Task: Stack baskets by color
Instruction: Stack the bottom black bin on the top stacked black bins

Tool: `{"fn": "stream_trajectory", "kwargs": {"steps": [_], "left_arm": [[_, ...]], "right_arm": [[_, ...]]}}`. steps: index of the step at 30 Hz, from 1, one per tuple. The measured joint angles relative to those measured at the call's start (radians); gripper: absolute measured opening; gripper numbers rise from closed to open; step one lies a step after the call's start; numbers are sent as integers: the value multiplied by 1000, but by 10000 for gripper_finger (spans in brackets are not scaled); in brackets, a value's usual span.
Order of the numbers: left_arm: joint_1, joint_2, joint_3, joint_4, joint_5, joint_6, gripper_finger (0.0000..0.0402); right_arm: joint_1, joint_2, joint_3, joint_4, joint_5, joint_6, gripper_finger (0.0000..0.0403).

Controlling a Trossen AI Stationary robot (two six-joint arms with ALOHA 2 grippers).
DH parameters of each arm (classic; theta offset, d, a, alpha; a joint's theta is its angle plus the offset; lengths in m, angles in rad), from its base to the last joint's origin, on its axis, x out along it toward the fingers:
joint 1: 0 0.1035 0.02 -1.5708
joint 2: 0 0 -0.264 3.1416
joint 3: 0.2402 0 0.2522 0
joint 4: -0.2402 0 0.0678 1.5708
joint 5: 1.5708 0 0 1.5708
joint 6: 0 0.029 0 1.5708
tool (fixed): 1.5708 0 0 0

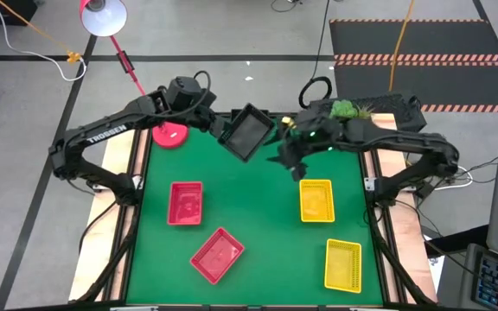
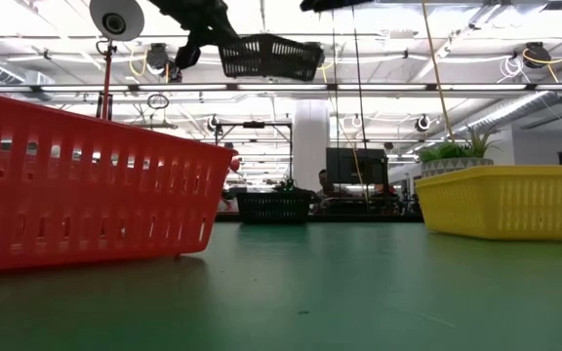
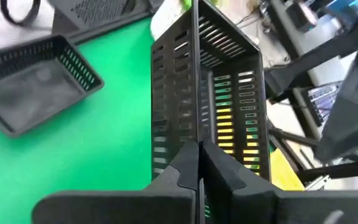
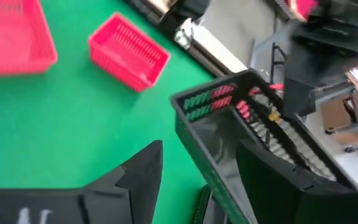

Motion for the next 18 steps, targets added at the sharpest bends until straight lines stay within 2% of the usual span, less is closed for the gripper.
{"fn": "stream_trajectory", "kwargs": {"steps": [6,18], "left_arm": [[-7,12,0,-36,72,0,5],[-25,26,-1,-47,69,1,12]], "right_arm": [[33,82,0,43,68,-67,180],[31,136,0,16,69,-85,114]]}}
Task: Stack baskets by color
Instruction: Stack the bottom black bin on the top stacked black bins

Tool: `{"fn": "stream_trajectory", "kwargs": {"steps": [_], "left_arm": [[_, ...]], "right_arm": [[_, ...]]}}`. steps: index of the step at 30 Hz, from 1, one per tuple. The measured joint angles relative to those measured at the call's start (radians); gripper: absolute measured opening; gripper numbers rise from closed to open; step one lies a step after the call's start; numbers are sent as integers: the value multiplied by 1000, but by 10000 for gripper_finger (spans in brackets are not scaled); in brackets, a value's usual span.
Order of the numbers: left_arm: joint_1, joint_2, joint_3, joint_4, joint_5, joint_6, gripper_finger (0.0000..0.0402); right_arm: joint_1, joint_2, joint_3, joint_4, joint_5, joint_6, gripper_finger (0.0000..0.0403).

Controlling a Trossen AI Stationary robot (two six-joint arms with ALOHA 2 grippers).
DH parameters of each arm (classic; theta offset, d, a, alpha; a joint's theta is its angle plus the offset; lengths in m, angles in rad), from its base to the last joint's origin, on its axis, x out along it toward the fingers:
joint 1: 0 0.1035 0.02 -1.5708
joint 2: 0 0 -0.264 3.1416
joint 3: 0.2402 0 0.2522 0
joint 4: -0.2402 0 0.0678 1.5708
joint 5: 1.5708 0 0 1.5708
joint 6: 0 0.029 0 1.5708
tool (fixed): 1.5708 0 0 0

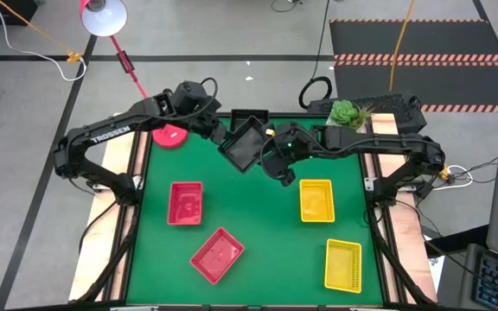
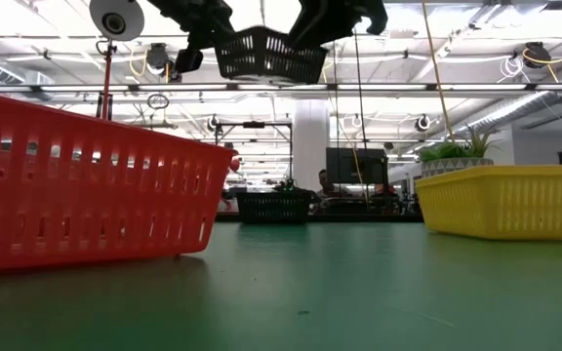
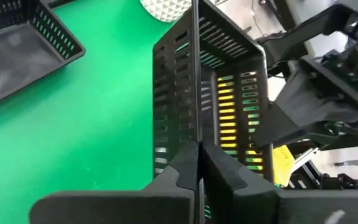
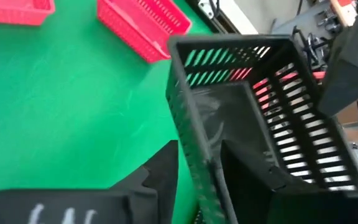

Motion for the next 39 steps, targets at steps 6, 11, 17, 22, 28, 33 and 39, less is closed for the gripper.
{"fn": "stream_trajectory", "kwargs": {"steps": [6,11,17,22,28,33,39], "left_arm": [[0,3,0,0,-1,20,5],[0,4,0,1,-1,31,16],[-1,4,0,2,-1,33,5],[0,3,0,1,-5,32,16],[-4,3,0,1,-5,16,6],[-18,3,0,2,-25,6,17],[-40,3,0,26,-38,-9,21]], "right_arm": [[-5,0,-24,0,1,-8,81],[-6,0,-54,7,9,-25,72],[-6,0,-65,15,36,-32,72],[-6,0,-66,37,85,-86,76],[-6,0,-66,30,89,-144,79],[-6,0,-66,31,89,-151,44],[-5,0,-67,27,84,-104,6]]}}
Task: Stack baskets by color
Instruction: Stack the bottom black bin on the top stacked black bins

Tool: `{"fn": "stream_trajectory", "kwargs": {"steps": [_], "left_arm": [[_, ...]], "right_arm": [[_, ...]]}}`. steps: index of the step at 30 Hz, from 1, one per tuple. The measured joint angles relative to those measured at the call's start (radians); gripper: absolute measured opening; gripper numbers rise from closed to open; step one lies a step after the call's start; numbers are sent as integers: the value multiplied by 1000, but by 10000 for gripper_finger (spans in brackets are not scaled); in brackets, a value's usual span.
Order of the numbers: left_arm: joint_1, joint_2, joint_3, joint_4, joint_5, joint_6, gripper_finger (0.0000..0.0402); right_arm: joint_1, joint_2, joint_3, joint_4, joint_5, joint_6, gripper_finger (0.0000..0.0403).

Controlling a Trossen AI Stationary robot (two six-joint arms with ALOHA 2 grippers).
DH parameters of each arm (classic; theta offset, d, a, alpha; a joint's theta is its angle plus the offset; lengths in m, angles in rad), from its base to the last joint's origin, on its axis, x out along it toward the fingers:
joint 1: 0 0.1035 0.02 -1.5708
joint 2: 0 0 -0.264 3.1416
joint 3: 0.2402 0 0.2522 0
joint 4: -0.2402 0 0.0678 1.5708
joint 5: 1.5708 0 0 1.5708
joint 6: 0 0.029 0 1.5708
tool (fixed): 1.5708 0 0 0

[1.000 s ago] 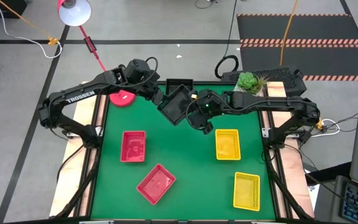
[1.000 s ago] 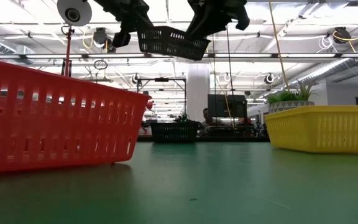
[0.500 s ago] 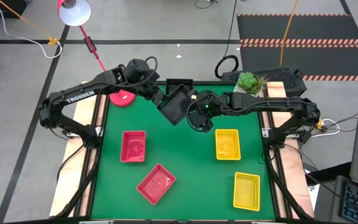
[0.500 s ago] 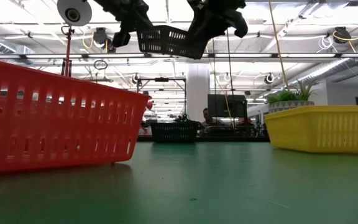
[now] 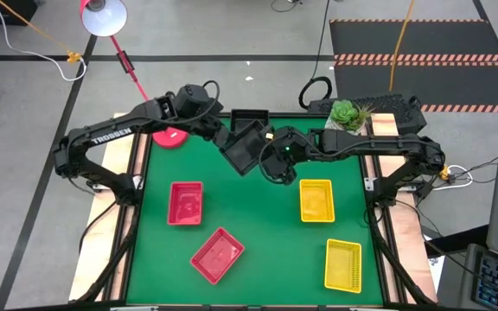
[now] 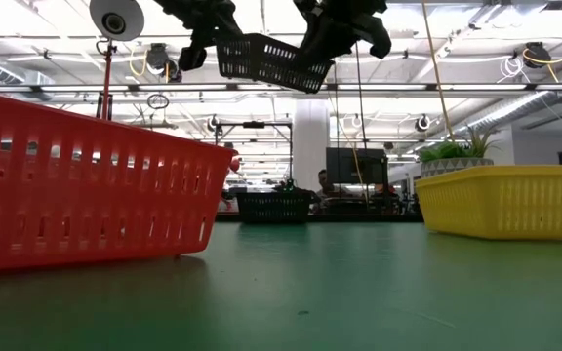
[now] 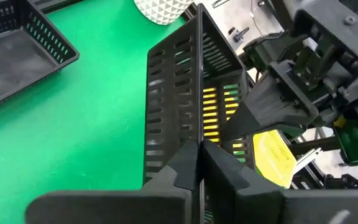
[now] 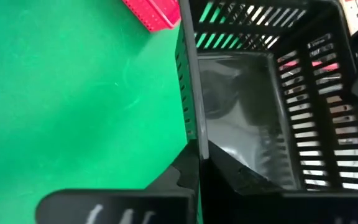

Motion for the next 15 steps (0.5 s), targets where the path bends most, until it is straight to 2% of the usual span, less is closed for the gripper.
{"fn": "stream_trajectory", "kwargs": {"steps": [3,10,12,15], "left_arm": [[-14,0,0,2,-16,-13,59],[-14,-23,0,6,-22,-87,195],[1,-50,0,-6,-20,-121,217],[22,-98,0,-10,-51,-120,230]], "right_arm": [[0,0,0,0,-4,33,6],[0,0,0,6,0,177,3],[0,0,0,7,16,236,2],[2,0,0,3,51,321,2]]}}
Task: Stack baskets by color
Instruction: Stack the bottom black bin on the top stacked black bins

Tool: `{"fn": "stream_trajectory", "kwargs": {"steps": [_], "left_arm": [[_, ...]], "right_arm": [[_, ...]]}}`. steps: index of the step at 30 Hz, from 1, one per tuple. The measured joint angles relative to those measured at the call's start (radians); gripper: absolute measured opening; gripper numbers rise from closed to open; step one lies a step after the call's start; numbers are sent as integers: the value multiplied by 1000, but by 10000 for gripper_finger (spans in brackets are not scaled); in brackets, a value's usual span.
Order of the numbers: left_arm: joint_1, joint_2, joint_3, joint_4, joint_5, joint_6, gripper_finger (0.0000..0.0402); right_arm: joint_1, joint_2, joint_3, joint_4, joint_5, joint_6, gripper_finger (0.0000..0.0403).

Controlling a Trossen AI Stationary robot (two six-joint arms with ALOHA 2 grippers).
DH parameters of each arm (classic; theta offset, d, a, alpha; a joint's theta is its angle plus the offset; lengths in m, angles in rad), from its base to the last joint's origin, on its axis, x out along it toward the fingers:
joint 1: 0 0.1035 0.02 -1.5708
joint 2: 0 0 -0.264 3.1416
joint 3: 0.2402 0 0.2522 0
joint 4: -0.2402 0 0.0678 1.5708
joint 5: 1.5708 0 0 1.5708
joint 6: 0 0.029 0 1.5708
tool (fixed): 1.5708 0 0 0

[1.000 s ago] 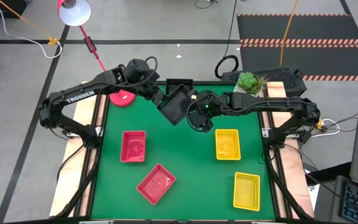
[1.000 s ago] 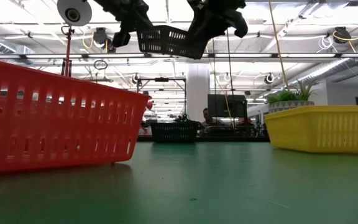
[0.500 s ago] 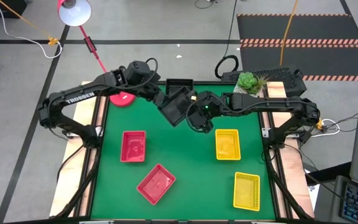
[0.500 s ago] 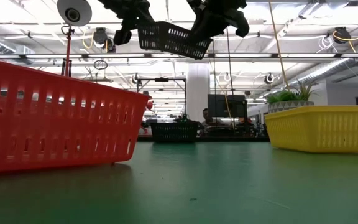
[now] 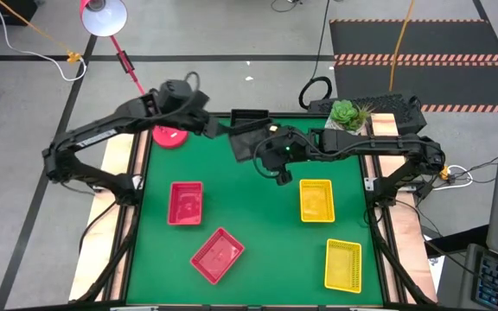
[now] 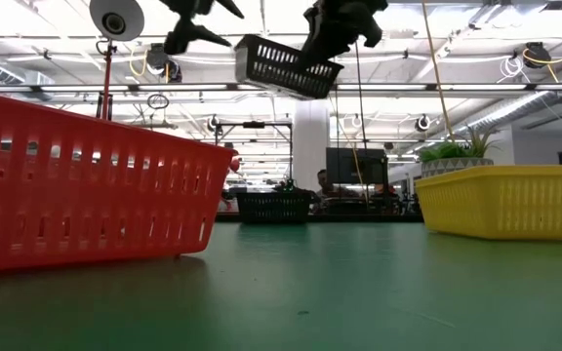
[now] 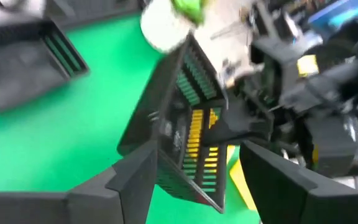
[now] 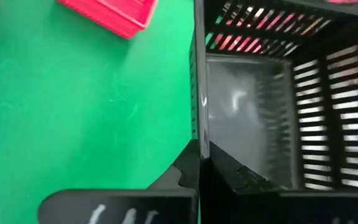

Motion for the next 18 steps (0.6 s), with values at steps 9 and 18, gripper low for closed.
{"fn": "stream_trajectory", "kwargs": {"steps": [9,18], "left_arm": [[21,-166,1,-29,-186,92,220],[-10,-286,1,-312,-366,133,164]], "right_arm": [[4,0,3,27,56,301,1],[-79,0,68,65,48,406,1]]}}
